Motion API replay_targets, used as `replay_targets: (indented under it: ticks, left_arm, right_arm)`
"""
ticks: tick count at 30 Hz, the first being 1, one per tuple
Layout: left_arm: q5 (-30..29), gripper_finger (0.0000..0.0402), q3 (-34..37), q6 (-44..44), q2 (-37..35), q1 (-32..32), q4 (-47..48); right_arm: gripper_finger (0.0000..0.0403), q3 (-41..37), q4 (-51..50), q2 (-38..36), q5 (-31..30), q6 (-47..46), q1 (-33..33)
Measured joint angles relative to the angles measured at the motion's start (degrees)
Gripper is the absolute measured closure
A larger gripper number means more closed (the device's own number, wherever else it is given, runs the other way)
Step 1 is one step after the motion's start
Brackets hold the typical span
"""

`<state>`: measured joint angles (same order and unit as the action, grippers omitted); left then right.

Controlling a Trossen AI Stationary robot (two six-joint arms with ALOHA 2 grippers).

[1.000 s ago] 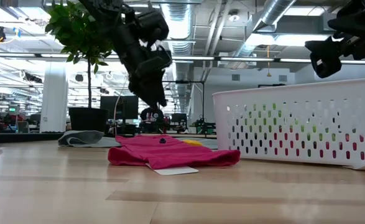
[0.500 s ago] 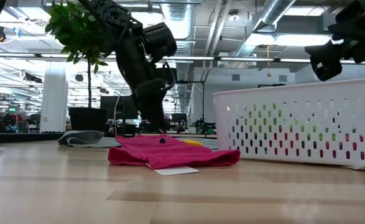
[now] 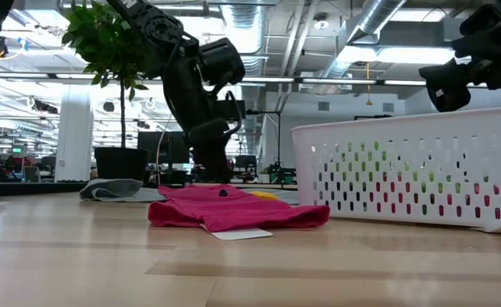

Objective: Pick and placing Produce into tupperware
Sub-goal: Put the blueberry into the white bin

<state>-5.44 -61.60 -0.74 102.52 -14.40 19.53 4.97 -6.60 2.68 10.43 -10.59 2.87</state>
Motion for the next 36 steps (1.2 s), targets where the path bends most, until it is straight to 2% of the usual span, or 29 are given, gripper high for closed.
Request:
replay_targets:
  ticks: [6, 19, 30, 36]
  left_arm:
    - [-1.24, 0.0022, 0.0, -1.41, 0.0, -0.66, 0.46]
    - [0.82, 0.0022, -0.04, -2.65, 2.97, -1.89, -0.51]
    - [3.89, 0.0022, -0.04, -2.66, 3.08, -2.17, -1.06]
    - [7.62, 0.0022, -0.08, -1.7, 4.6, -3.33, -1.34]
  right_arm:
    - [0.0138, 0.0, 0.03, -0.02, 0.01, 0.0, 0.0]
    - [0.0138, -0.02, -1.18, -0.03, 0.01, 0.0, 0.0]
    - [0.0138, -0.04, -2.17, -0.07, 0.01, 0.0, 0.0]
    - [0.0138, -0.04, -2.5, -0.05, -0.01, 0.0, -0.02]
